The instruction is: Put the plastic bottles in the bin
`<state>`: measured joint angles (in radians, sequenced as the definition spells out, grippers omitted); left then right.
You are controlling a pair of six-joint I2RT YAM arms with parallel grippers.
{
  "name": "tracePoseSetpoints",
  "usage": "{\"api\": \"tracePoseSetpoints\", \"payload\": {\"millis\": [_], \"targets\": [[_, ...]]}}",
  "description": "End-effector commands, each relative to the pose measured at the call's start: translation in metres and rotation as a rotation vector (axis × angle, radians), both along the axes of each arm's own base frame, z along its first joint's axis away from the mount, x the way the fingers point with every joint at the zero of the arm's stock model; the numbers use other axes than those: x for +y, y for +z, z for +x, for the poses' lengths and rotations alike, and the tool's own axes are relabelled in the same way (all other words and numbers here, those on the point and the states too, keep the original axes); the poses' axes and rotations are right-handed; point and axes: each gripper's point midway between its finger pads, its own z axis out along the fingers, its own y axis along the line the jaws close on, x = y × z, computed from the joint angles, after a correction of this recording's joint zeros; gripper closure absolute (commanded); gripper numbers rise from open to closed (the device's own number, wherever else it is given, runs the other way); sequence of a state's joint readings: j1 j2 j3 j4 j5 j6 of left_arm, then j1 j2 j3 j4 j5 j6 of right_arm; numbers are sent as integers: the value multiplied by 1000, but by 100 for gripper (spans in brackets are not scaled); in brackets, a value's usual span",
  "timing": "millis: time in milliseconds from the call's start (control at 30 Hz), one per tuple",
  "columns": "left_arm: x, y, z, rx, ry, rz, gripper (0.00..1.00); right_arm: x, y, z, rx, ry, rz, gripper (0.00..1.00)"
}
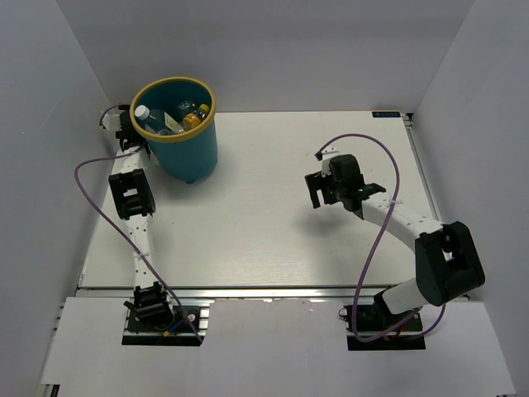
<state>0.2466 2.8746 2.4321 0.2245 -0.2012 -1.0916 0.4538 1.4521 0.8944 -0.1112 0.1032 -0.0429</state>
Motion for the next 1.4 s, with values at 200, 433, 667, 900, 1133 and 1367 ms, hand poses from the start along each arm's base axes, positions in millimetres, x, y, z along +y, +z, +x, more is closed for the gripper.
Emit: {"api": "tracePoseSetpoints", "payload": {"millis": [200,433,667,900,1133,1367], "targets": [[-10,-24,-1,43,71,24,38,1,18,18,-54,-21,15,11],[-9,48,-16,22,62,98,84,2,21,14,-67,-11,41,11],[-11,143,-55,-21,65,189,100,4,34,7,-102,3,79,11],[5,207,-139,0,202,243,100,7,52,-5,-137,29,144,11],[14,292,-201,26,320,331,100,7,76,-15,-186,35,195,11],[19,338,-239,73,386,378,100,15,90,-31,-194,79,273,11]]}}
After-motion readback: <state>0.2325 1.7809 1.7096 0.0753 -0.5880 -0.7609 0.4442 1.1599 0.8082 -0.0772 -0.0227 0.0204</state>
